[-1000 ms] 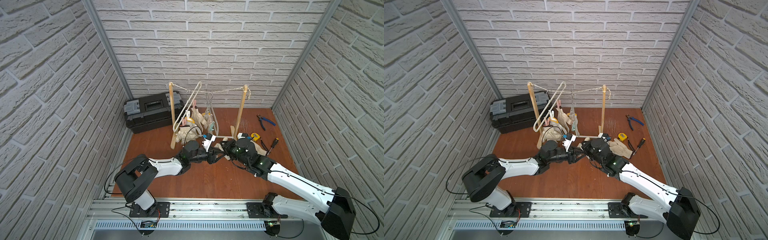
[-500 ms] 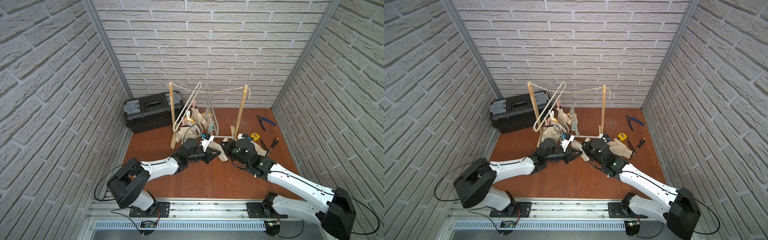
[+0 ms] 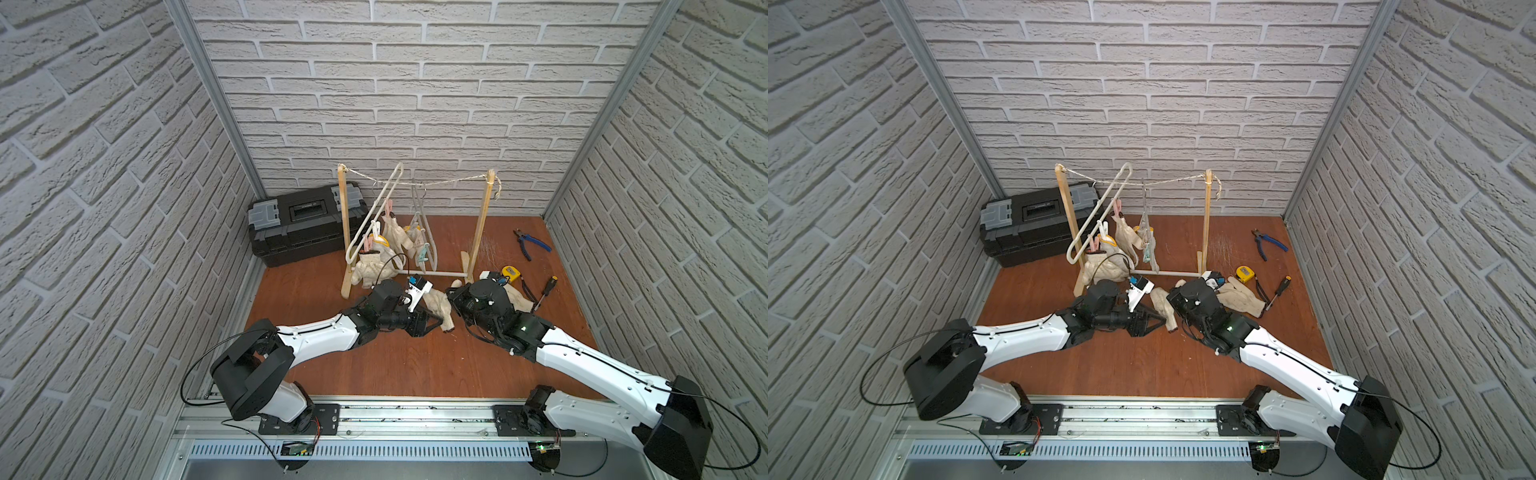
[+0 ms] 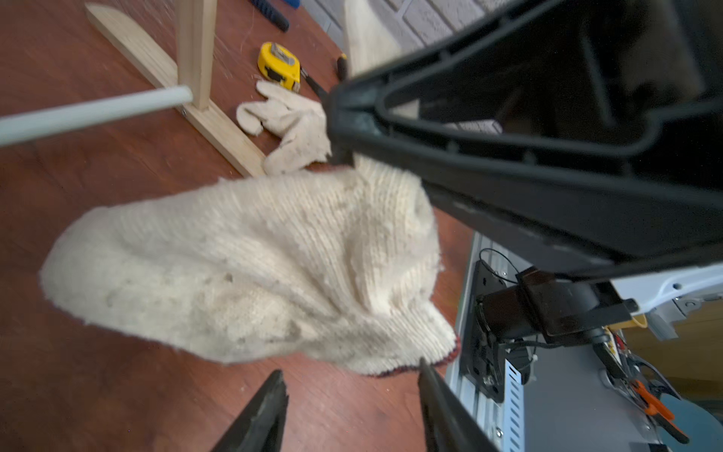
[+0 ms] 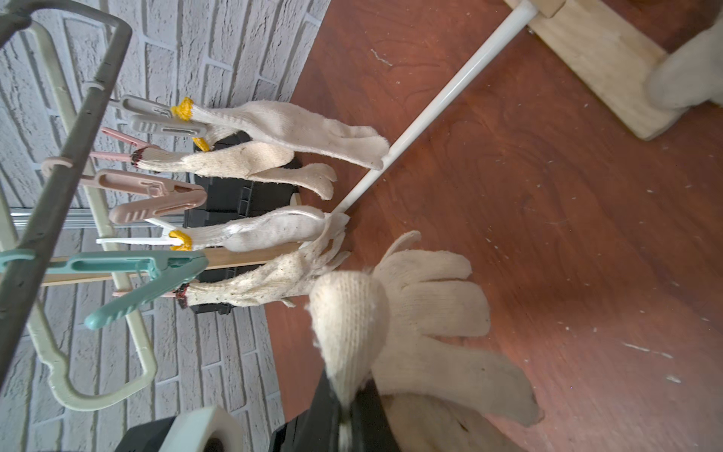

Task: Clip the gloves onto a hanger to dry
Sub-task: Pick up the glove from the center of the board.

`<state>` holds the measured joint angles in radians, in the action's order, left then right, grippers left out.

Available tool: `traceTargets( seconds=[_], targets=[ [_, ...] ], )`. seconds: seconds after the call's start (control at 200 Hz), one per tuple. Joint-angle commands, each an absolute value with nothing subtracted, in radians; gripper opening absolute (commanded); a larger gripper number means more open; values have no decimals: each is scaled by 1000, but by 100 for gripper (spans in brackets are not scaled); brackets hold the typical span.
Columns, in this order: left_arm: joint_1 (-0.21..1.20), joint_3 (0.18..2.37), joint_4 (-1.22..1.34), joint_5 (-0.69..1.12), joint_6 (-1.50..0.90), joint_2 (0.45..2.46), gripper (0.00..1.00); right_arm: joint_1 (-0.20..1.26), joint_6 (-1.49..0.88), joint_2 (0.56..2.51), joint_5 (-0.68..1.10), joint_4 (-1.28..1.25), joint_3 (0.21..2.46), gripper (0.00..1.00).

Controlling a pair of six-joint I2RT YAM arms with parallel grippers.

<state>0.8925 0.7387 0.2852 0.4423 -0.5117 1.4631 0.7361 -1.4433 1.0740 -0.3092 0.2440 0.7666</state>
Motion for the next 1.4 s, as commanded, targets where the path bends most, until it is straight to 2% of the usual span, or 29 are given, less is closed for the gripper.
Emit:
traceTargets(
  seconds=[0.0, 0.085, 0.235, 0.405, 0.695, 0.84, 1.005, 1.19, 1.395],
  targets=[
    [902, 752, 203, 359, -472, 1430, 61, 774, -1402, 1097, -457, 437, 845, 2],
    [901, 743, 146, 320, -463, 1412, 64, 792, -1398, 1131, -492, 496, 835, 7],
    [890, 743, 48, 282, -422, 1372, 67, 792, -1435, 1164, -444, 438, 735, 15],
    [860, 737, -4, 291, -397, 1351, 68, 773, -1395, 1128, -586, 567, 703, 19],
    [826, 742, -29, 324, -374, 1343, 70, 732, -1297, 1137, -546, 755, 658, 52],
    [824, 749, -30, 338, -365, 1356, 70, 720, -1200, 1065, -514, 825, 683, 61],
    [813, 761, -28, 354, -354, 1381, 72, 784, -1191, 1049, -296, 820, 665, 62],
    [812, 758, -14, 363, -356, 1402, 72, 906, -1149, 1174, -297, 811, 650, 63],
    [811, 742, -15, 366, -357, 1399, 73, 919, -1158, 1266, -273, 724, 609, 60]
  ],
)
